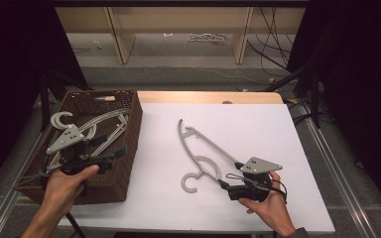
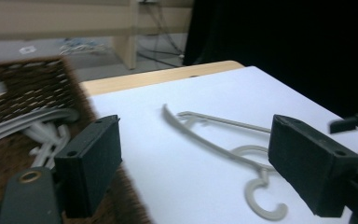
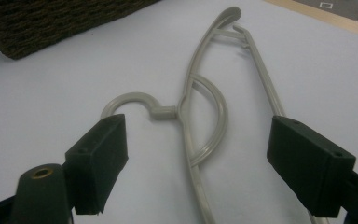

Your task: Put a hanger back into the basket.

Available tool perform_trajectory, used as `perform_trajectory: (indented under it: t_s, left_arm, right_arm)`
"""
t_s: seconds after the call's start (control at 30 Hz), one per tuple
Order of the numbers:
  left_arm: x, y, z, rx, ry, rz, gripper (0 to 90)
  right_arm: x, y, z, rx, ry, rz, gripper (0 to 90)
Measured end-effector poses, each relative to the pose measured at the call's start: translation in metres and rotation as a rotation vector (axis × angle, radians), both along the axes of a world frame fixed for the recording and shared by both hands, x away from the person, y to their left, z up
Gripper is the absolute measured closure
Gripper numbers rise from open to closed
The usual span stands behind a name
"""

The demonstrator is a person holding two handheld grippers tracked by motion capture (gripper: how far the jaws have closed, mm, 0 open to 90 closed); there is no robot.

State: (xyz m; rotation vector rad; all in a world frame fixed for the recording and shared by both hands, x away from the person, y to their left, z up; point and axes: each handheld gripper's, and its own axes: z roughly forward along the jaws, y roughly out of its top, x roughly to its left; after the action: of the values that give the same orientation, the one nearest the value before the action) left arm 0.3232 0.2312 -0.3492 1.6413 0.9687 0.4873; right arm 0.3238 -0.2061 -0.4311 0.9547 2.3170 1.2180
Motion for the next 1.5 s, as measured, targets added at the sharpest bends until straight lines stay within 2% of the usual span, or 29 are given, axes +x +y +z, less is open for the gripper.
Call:
perform_trajectory:
  t_s: [0.03, 0.17, 0.3, 0.47, 0.63, 0.77, 0.83, 0.9, 0.97, 1.1, 1.17, 1.33, 1.37, 1.4, 1.43, 1.5]
  left_arm:
    - [-0.002, -0.004, 0.0, 0.009, 0.002, -0.014, 17.1]
    - [-0.01, -0.02, -0.004, 0.03, -0.056, -0.055, 17.0]
    - [-0.013, -0.033, -0.01, 0.009, -0.055, -0.082, 17.0]
    - [-0.015, -0.042, -0.021, -0.002, -0.07, -0.086, 16.9]
    - [-0.017, -0.051, -0.035, 0.012, -0.081, -0.105, 16.9]
    - [-0.017, -0.059, -0.053, 0.015, -0.074, -0.114, 16.9]
    - [-0.019, -0.061, -0.059, 0.037, -0.083, -0.124, 16.9]
    - [-0.022, -0.064, -0.065, 0.037, -0.09, -0.149, 16.9]
    - [-0.024, -0.067, -0.069, 0.048, -0.099, -0.151, 16.4]
    - [-0.027, -0.07, -0.077, 0.025, -0.084, -0.147, 16.2]
    - [-0.028, -0.07, -0.081, 0.032, -0.085, -0.141, 16.2]
    - [-0.029, -0.071, -0.091, 0.047, -0.076, -0.135, 16.2]
    - [-0.029, -0.072, -0.092, 0.02, -0.064, -0.128, 16.2]
    - [-0.029, -0.072, -0.092, 0.024, -0.07, -0.128, 16.2]
    - [-0.029, -0.071, -0.091, 0.053, -0.083, -0.13, 16.2]
    - [-0.029, -0.07, -0.09, 0.045, -0.087, -0.127, 16.2]
  right_arm:
    - [0.0, 0.0, 0.0, -0.001, -0.002, 0.0, 21.3]
    - [0.0, 0.0, 0.0, 0.0, 0.002, -0.003, 21.3]
    - [-0.001, 0.0, 0.0, 0.004, 0.004, 0.006, 21.3]
    - [-0.001, 0.0, 0.0, 0.008, -0.009, 0.004, 21.3]
    - [0.0, -0.004, -0.002, 0.018, 0.003, 0.005, 21.2]
    - [0.001, -0.004, -0.004, 0.013, 0.007, 0.001, 21.2]
    - [0.001, -0.003, -0.003, 0.011, 0.0, 0.004, 21.2]
    - [0.001, -0.002, -0.004, 0.01, 0.007, 0.009, 21.2]
    - [0.001, -0.001, -0.004, 0.008, 0.008, 0.011, 21.2]
    - [0.0, -0.001, -0.004, 0.01, 0.017, 0.016, 21.2]
    - [0.001, -0.002, -0.005, 0.002, 0.006, 0.016, 21.2]
    - [0.005, -0.003, -0.011, -0.022, 0.028, 0.018, 21.4]
    - [0.005, -0.003, -0.013, -0.03, 0.039, 0.022, 21.6]
    - [0.006, -0.002, -0.015, -0.043, 0.055, 0.025, 21.6]
    - [0.006, -0.002, -0.016, -0.061, 0.062, 0.025, 21.7]
    - [0.008, 0.0, -0.019, -0.097, 0.074, 0.045, 22.4]
